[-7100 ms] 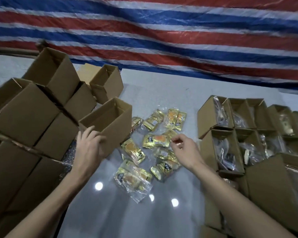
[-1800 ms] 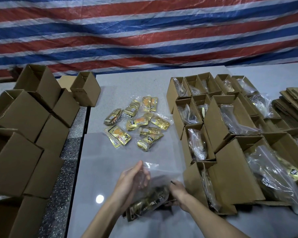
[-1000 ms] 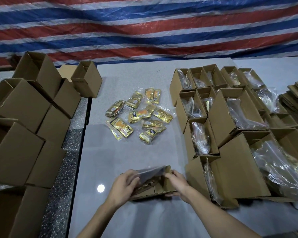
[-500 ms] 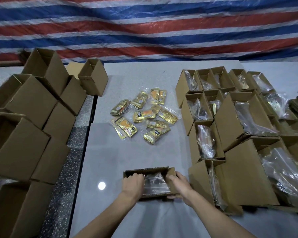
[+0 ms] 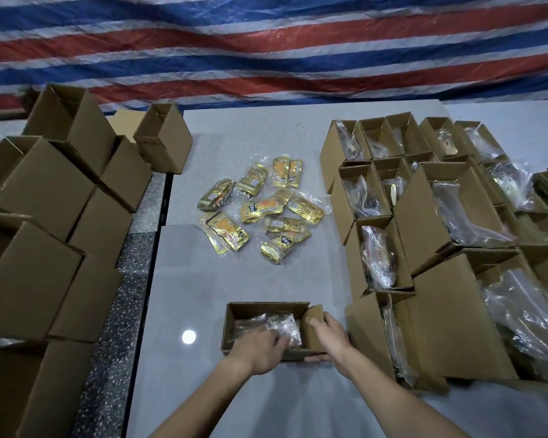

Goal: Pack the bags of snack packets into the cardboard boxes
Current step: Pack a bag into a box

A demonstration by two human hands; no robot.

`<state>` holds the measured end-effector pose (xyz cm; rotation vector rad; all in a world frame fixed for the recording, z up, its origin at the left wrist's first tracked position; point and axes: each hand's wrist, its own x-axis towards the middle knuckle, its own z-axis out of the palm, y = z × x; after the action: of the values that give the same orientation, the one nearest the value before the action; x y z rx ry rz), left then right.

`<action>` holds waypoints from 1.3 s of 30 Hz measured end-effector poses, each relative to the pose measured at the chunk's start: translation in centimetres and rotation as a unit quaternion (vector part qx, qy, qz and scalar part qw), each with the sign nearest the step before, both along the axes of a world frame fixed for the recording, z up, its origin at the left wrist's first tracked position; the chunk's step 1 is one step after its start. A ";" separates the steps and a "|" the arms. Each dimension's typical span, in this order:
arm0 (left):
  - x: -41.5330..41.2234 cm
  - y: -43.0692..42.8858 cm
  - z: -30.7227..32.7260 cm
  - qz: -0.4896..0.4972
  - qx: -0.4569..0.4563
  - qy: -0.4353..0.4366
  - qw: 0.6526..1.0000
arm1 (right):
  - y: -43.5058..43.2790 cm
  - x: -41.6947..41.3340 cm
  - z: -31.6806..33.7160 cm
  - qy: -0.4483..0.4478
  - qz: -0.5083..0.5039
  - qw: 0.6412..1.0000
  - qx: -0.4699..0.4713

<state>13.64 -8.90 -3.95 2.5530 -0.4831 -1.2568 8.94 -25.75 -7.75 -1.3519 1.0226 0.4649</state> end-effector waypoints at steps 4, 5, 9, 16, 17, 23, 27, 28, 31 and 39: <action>1.4 -0.8 -0.4 -0.013 0.026 0.032 0.999 | 0.1 0.3 0.3 -0.009 -0.007 1.000 -0.019; 1.9 -0.9 -0.4 -0.013 0.032 0.032 0.999 | 0.0 0.4 0.3 -0.011 -0.008 0.999 -0.031; 3.2 -1.5 -0.6 -0.013 0.042 0.007 0.999 | -0.5 1.3 0.3 -0.008 0.004 0.998 -0.058; 5.5 -2.5 0.3 0.036 -0.055 -0.090 0.994 | -3.0 3.6 0.6 -0.014 -0.013 0.997 -0.080; 6.2 -2.7 0.7 0.052 -0.080 -0.106 0.990 | -3.3 3.9 0.6 -0.011 -0.011 0.997 -0.077; 11.8 -3.4 1.3 0.168 -0.169 -0.178 0.955 | -4.3 5.8 1.0 0.020 -0.004 0.999 -0.035; 17.3 -2.7 -1.1 0.321 -0.193 -0.166 0.912 | -4.9 6.9 1.2 0.037 0.010 0.999 -0.024; 18.6 -2.3 -2.1 0.357 -0.177 -0.148 0.905 | -5.0 7.1 1.1 0.039 0.012 0.999 -0.023; 21.4 -0.9 -5.3 0.430 -0.109 -0.091 0.892 | -5.3 7.7 0.7 0.034 0.013 0.999 -0.014; 24.0 1.1 -9.7 0.614 -0.093 0.088 0.779 | -5.5 9.1 0.3 0.048 0.012 0.999 -0.019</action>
<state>37.59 -7.78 -13.62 1.8108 0.9357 -0.7883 18.00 -31.24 -7.42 -1.3875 1.0993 0.5338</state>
